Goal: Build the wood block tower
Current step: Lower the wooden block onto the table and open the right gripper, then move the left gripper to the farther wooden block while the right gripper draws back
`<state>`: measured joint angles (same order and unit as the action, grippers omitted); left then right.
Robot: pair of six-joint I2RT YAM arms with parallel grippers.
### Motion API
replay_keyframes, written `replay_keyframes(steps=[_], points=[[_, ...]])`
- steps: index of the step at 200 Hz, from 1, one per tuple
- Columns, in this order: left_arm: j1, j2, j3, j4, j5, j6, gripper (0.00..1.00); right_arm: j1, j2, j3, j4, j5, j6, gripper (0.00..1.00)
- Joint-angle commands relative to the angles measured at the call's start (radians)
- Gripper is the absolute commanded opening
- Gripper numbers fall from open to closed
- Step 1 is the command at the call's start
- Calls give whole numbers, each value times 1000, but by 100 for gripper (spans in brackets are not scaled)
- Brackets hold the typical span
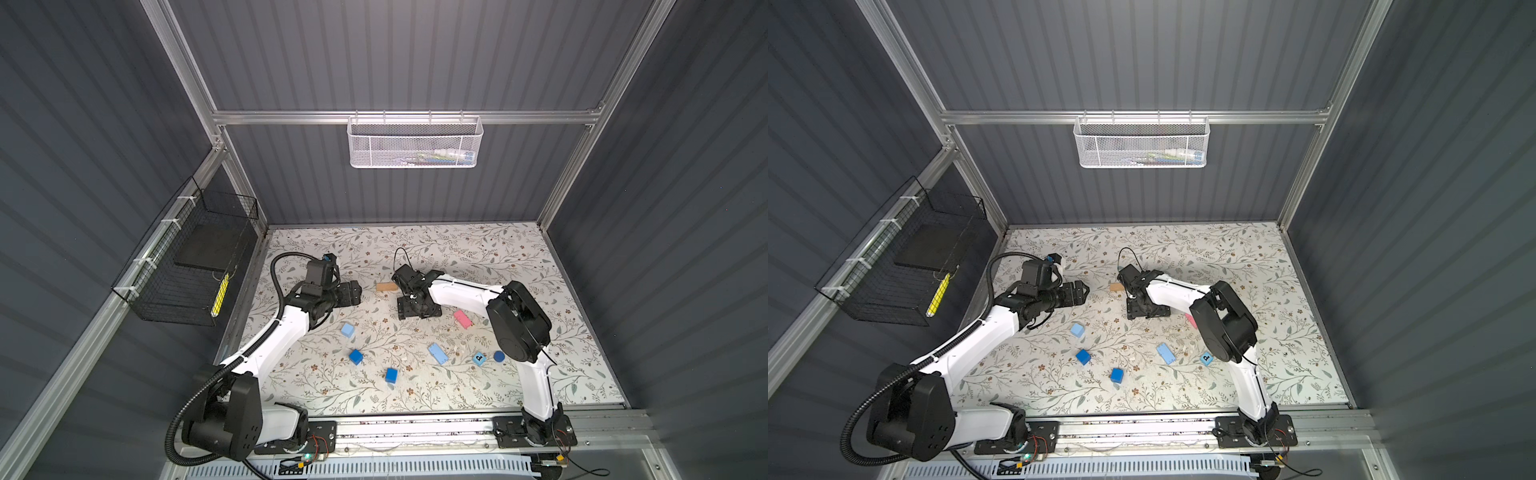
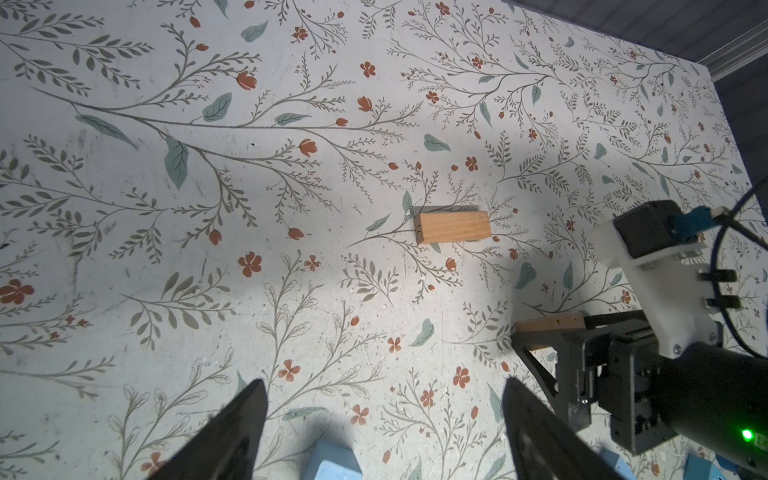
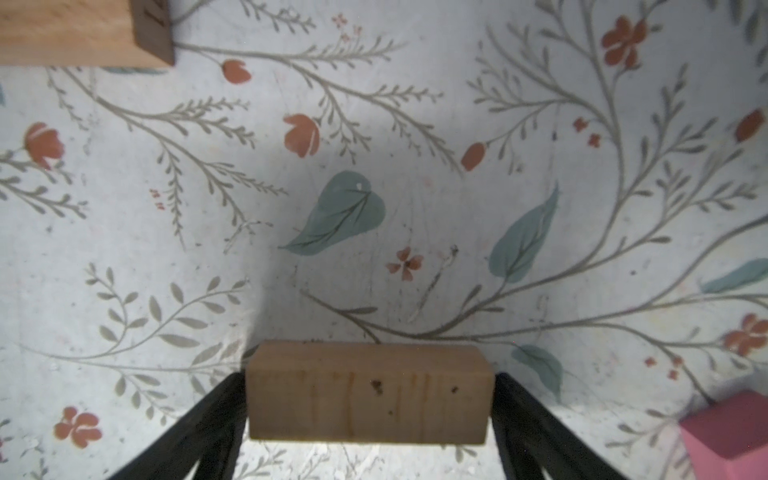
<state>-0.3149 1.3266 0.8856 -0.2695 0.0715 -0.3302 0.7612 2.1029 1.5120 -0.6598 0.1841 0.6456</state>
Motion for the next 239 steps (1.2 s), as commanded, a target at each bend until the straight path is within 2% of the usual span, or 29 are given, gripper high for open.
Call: replay_keyframes(steps=[1, 96, 150, 194, 232, 239], points=[[-6, 13, 30, -17, 4, 5, 88, 6, -10, -10, -14, 6, -3, 93], [-5, 29, 62, -35, 12, 0, 88, 6, -153, -27, 4, -7, -18, 99], [-27, 110, 145, -46, 56, -12, 87, -16, -300, -124, 23, 48, -9, 99], [-127, 265, 297, -126, 10, 8, 86, -57, -461, -271, 86, 64, -3, 99], [-221, 484, 514, -310, -114, 17, 85, -80, -571, -375, 134, 72, -11, 99], [-234, 529, 590, -353, -147, 13, 85, -86, -589, -394, 143, 73, -12, 99]])
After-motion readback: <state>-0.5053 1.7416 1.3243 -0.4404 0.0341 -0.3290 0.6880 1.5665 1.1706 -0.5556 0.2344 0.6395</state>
